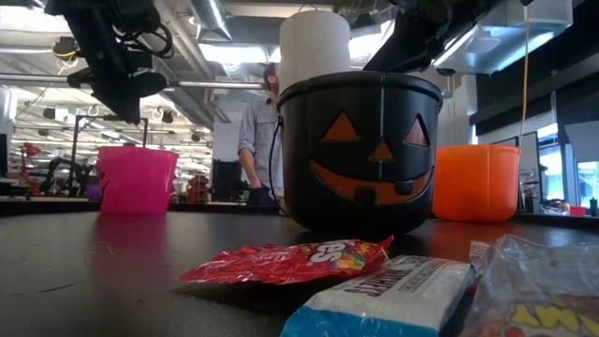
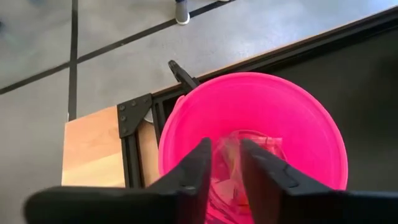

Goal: Sort candy
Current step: Put the green gummy into the pink bucket, then put the orange gummy into the pink bucket

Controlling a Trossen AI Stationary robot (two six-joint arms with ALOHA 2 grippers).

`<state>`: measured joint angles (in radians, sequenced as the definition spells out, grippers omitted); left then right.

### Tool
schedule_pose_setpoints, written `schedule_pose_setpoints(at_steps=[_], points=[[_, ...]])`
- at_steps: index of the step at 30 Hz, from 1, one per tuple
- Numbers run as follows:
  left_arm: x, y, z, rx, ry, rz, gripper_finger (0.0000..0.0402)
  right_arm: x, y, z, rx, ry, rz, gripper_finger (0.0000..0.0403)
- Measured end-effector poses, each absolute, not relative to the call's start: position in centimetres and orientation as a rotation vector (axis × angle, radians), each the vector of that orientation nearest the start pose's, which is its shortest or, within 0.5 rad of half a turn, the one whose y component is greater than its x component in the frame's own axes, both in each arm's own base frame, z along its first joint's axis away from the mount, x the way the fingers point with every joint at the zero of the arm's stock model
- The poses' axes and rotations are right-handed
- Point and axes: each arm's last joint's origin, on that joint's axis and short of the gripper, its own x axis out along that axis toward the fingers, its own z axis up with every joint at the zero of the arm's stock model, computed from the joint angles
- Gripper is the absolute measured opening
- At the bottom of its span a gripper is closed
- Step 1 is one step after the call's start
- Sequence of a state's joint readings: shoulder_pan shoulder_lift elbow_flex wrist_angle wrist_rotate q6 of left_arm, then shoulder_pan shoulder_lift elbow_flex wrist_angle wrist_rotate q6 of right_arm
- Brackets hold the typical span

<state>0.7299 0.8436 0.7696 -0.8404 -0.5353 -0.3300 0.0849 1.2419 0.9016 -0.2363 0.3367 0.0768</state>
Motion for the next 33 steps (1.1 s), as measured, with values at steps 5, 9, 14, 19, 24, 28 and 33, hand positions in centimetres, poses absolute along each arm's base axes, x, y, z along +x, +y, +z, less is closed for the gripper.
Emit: schedule_pose_setpoints(at_steps=[5, 9, 14, 19, 24, 28, 33], points=[[10.1, 11.4, 27.0, -0.36, 0.753, 1.326, 0.0129, 26.5, 1.3, 27.6, -0.048, 0.555, -0.266, 0.0161], [10.8, 11.5, 27.4, -0.373, 0.694, 1.19, 0.0144, 26.4, 1.3, 27.7, -0.052, 0.552, -0.263, 0.0161], [12.5, 10.9, 29.4, -0.419, 0.445, 0.819, 0.0143, 25.9, 1.3, 28.6, -0.055, 0.518, -0.25, 0.0161], [14.1, 9.2, 31.6, -0.407, 0.233, 0.564, 0.0142, 24.6, 1.3, 30.1, -0.035, 0.459, -0.213, 0.0161], [15.9, 6.8, 32.4, -0.364, 0.17, 0.382, 0.0142, 23.2, 1.8, 31.6, -0.007, 0.388, -0.178, 0.0161], [17.3, 4.6, 32.7, -0.334, 0.149, 0.273, 0.0142, 22.0, 3.0, 32.5, -0.03, 0.343, -0.153, 0.0161], [18.6, 1.9, 33.2, -0.303, 0.094, 0.182, 0.0142, 20.7, 5.2, 33.1, -0.067, 0.316, -0.068, 0.0161]])
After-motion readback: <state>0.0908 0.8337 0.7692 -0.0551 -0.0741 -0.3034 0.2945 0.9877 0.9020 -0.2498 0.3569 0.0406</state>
